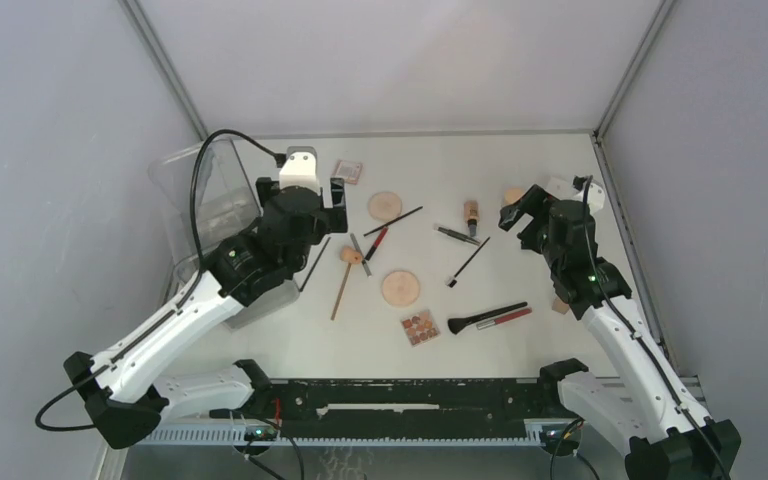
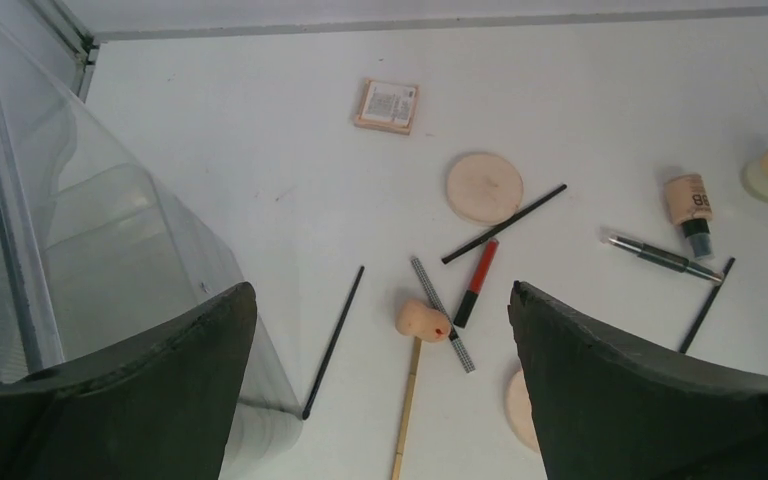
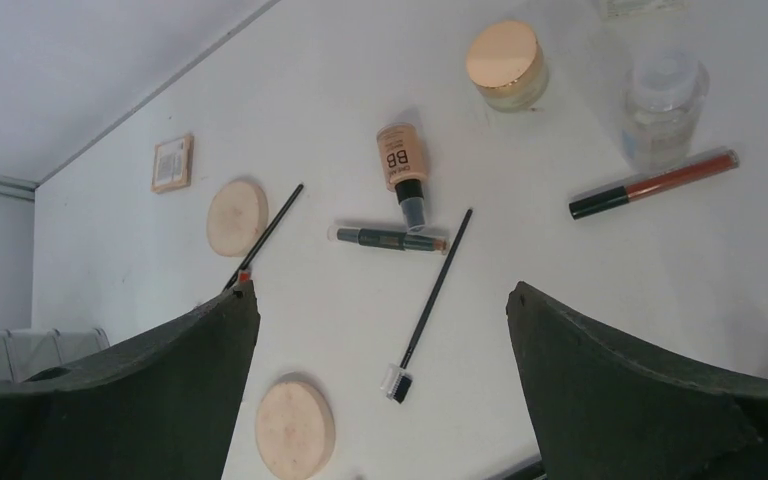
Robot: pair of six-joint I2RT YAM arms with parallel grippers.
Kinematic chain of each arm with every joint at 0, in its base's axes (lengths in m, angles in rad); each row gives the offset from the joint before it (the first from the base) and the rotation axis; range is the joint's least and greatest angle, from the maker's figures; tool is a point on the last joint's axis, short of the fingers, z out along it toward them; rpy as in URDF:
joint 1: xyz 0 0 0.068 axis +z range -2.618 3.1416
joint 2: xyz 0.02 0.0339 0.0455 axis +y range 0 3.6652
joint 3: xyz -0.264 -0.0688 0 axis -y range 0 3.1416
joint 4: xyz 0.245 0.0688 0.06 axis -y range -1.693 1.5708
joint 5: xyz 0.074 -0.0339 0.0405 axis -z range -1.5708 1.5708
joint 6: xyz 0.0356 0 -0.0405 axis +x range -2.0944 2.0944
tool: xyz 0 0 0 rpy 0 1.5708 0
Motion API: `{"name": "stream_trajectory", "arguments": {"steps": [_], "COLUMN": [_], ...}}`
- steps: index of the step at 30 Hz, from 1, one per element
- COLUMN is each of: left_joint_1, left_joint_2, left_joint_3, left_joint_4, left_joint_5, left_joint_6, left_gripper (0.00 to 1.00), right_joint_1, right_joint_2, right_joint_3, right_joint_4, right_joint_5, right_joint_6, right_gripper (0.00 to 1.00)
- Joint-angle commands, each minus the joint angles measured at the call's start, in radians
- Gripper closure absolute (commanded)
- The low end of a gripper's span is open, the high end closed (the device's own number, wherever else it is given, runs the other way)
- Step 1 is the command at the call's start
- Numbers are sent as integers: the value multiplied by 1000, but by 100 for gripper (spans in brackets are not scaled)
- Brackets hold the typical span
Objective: Organize the makeup
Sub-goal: Move the storage box to the center of the board.
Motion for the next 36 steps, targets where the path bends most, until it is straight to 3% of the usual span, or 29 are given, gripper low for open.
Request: {"name": "stream_trajectory", "arguments": {"steps": [1, 10, 24, 32, 36], "left_joint_1": [-1, -1, -1, 4, 9], "left_joint_2": [-83, -155, 110, 72, 27], "left_joint_3": [-63, -135, 5, 347, 442], "left_joint_4": [94, 124, -108, -342, -412], "left_joint_5": [36, 77, 39, 76, 72], "left_joint_6": [22, 113, 75, 39, 80], "left_gripper": [0, 0, 0, 4, 14], "right_joint_1": [-4, -3, 2, 1, -1], "right_joint_2": [-11, 22, 6, -1, 4], "right_joint_3": [34, 35, 27, 26, 25], "right_joint_4": [-7, -5, -56, -36, -24], "right_joint_5": [31, 15, 34, -1, 6], "right_joint_6": [32, 60, 74, 49, 32], "right_gripper": [0, 0, 0, 0, 0]}}
